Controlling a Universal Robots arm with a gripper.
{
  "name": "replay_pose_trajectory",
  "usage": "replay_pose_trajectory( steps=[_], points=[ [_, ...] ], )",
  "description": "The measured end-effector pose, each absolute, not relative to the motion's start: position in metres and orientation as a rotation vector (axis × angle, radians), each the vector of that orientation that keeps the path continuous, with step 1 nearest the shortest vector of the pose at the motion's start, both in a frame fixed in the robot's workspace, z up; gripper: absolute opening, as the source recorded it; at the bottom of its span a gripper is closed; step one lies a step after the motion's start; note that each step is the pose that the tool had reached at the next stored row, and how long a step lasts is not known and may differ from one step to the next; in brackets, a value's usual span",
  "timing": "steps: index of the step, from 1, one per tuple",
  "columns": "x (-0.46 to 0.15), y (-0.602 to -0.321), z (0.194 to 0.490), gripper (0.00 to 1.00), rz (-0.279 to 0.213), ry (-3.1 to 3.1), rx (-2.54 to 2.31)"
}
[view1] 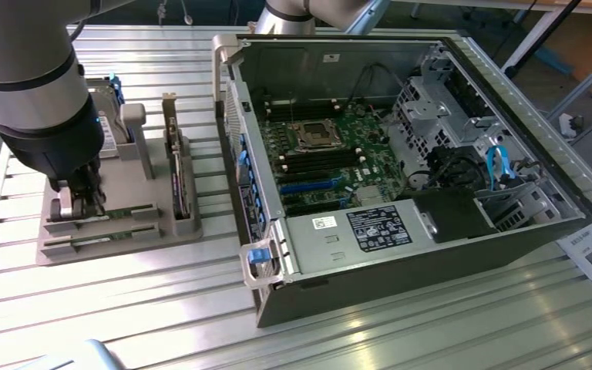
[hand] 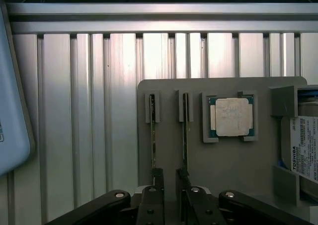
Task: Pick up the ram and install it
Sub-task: 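Pick up the ram and move it above insertion slot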
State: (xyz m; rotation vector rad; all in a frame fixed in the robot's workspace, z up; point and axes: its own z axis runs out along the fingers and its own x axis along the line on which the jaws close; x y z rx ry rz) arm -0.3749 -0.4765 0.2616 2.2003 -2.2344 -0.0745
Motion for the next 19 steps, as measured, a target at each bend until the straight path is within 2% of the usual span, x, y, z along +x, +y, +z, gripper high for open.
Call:
replay_pose_trajectory(
  steps=[8,13,19],
  points=[
    [-0.375,-0.484,0.254,0.24,-0.074,-2.235,2.200],
    [-0.375,-0.485,0.238,0.24,-0.074,-2.234,2.201],
    [-0.375,-0.485,0.237,0.24,-0.075,-2.235,2.201]
  ],
)
